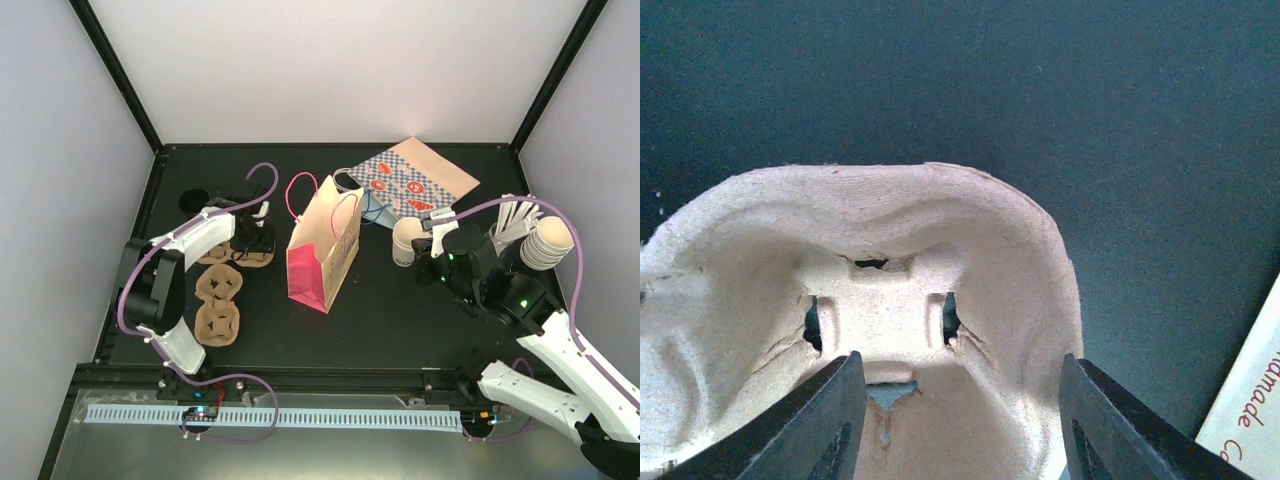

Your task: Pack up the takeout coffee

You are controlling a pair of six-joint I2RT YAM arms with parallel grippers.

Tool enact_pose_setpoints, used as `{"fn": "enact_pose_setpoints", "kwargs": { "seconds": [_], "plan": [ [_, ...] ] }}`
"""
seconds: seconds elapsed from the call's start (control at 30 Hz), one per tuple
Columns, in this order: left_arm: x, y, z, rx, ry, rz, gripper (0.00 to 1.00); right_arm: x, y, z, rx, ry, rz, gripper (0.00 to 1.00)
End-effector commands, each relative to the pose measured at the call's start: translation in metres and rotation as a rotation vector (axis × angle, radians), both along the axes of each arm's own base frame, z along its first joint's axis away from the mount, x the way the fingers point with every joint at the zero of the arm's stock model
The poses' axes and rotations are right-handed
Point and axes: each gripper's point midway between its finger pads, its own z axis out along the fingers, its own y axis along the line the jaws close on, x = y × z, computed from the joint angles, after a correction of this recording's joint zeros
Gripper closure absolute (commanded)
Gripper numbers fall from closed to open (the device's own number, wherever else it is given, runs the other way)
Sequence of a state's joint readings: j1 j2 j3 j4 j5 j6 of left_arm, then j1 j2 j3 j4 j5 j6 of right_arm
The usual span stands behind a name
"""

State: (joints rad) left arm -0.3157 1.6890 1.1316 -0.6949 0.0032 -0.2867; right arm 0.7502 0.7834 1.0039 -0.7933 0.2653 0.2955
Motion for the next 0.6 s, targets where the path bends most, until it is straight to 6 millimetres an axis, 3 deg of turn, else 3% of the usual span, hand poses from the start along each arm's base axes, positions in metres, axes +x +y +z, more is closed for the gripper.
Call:
{"fn": "enact_pose_setpoints", "kwargs": {
  "seconds": [0.0,0.17,0.33,0.57],
  "plan": [
    [0.007,-0.012,0.010,-0.042,-0.025,-0.031,0.42,0.000,-0.002,0.008,0.022,-0.014,-0.011,0.92],
    [0.006,-0.017,0.015,-0.077,-0.046,-0.045,0.32,0.000,-0.002,0.007,0.023,-0.010,-0.011,0.92],
    [0.006,-0.017,0.012,-0.076,-0.041,-0.046,0.32,0.000,0.000,0.003,0.023,0.000,-0.004,0.92],
    [0.003,-0.006,0.000,-0.014,-0.005,-0.017,0.48,0.000,0.000,0.002,0.023,0.004,-0.005,0.92]
  ]
}}
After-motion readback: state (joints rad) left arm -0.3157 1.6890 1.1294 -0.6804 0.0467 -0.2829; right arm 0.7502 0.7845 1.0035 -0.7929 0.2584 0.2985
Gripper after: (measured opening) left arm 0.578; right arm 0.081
